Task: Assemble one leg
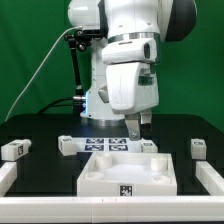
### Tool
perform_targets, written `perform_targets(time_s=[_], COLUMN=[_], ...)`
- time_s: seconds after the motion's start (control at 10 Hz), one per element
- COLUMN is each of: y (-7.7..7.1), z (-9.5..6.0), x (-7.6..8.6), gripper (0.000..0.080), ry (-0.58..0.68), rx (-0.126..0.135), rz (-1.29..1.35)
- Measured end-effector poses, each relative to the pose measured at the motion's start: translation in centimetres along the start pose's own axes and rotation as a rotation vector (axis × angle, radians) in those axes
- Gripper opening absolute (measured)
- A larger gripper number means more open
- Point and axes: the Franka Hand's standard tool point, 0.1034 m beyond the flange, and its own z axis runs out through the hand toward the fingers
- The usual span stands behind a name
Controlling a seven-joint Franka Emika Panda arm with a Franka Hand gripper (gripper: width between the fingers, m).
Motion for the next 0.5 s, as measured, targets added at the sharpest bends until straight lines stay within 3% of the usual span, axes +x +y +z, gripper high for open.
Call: perform_targets(time_s=[0.3, 0.5], y=[-0.5, -2.7], z=[0.3, 1.3], x=[0.7, 0.6], gripper=[0.065, 0.065], ry=[-0.044, -0.086], rx=[0.012, 0.025], rz=[-0.142, -0.285])
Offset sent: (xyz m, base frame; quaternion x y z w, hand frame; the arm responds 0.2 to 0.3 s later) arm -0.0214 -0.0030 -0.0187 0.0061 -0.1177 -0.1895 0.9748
